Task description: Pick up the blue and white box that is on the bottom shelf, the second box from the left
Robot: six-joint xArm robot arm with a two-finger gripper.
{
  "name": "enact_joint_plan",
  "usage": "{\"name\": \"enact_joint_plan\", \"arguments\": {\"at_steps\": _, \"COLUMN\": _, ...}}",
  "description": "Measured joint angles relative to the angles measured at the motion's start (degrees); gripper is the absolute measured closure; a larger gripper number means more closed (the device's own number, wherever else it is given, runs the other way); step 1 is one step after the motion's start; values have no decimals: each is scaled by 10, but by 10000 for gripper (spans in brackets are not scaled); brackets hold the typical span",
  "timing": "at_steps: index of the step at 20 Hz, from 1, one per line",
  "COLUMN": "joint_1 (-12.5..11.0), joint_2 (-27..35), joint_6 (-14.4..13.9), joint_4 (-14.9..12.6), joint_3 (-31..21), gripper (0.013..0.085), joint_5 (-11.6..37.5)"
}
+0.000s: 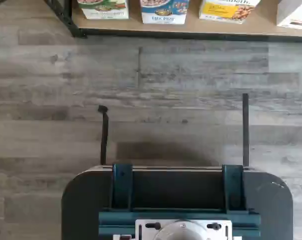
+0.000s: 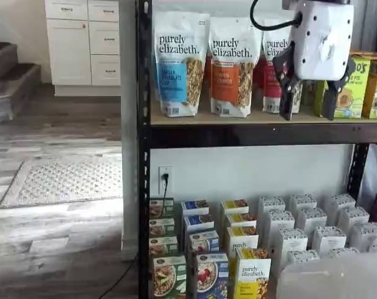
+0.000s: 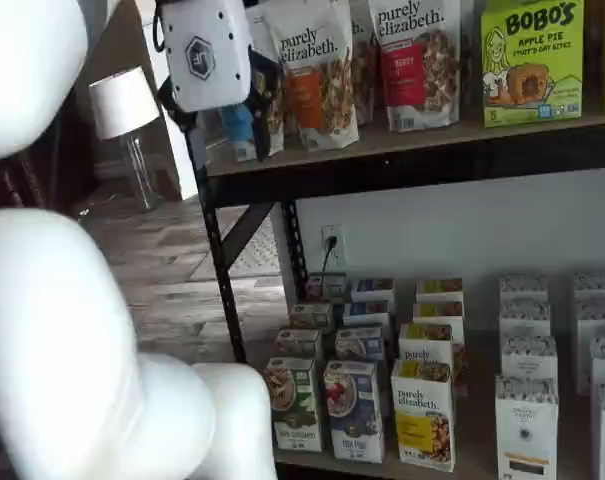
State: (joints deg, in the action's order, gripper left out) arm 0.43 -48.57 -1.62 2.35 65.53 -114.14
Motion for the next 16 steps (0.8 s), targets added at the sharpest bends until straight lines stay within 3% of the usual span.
{"name": "enact_joint_plan", "arguments": {"at_steps": 3, "joint_1": -25, "joint_2": -17, "joint_6": 15, "joint_4": 27, "joint_3": -16, "gripper": 130, "joint_5": 29}}
{"name": "enact_joint_plan", "arguments": {"at_steps": 5, "joint_1": -27, "joint_2": -18, "joint_6": 17, "joint_4": 30, "joint_3": -16, "gripper": 130, "joint_5": 30}}
{"name": "enact_joint_plan", "arguments": {"at_steps": 16, "joint_1": -12, "joint_2": -14, "joint_6": 8, "joint_4": 19, "joint_3": -49, "gripper": 130, "joint_5": 79}}
